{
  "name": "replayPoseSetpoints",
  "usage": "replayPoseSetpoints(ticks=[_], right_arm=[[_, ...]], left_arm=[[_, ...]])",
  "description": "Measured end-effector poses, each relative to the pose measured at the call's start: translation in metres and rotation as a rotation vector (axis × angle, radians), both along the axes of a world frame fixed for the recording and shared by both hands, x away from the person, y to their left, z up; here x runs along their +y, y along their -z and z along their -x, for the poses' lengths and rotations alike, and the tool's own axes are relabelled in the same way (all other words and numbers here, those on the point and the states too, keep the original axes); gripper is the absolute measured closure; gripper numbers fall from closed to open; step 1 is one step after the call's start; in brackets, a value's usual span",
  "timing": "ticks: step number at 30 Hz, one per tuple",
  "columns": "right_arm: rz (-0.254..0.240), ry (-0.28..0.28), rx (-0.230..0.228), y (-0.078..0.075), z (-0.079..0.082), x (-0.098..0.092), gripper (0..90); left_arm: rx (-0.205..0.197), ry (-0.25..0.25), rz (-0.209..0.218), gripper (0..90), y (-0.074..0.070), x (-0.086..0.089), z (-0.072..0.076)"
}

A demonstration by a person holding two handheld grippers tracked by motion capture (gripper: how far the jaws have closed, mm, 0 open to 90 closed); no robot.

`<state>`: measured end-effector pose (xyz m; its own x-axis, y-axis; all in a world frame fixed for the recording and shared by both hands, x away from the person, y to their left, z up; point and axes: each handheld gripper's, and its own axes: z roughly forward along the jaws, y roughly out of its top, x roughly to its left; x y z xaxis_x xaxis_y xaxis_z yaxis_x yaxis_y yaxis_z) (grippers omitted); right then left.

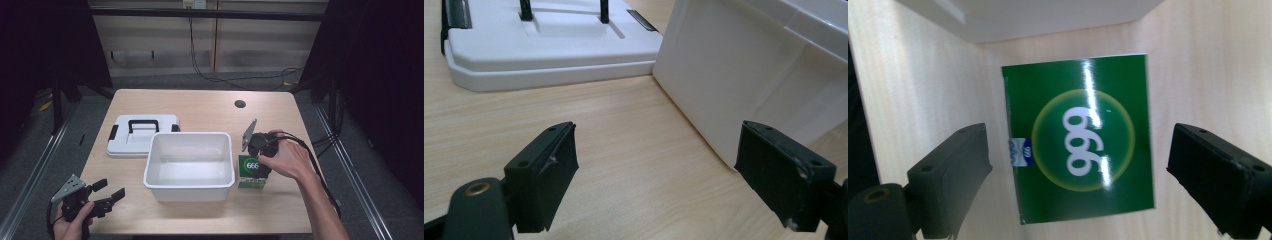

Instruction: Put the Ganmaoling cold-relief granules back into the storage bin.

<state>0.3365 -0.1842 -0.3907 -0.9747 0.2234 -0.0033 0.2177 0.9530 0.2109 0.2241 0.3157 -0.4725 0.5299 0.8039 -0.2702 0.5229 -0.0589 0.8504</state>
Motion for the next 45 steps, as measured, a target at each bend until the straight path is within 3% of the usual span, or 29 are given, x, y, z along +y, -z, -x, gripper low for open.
replayPoseSetpoints(ticks=[21,28,33,45], right_arm=[[0.072,-0.043,0.078,0.018,-0.013,0.004,9.1],[0.095,-0.062,0.083,0.023,-0.014,0.007,9.7],[0.138,-0.058,0.074,0.023,-0.012,0.015,12.4],[0.171,-0.088,0.069,0.027,-0.013,0.022,12.7]], left_arm=[[-0.002,0.006,-0.003,16.5,0.0,0.0,0.0],[0.002,0.003,-0.004,16.5,0.0,0.0,0.0],[0.0,-0.002,-0.004,16.5,0.0,0.0,0.0],[-0.001,0.001,-0.003,16.5,0.0,0.0,0.0]])
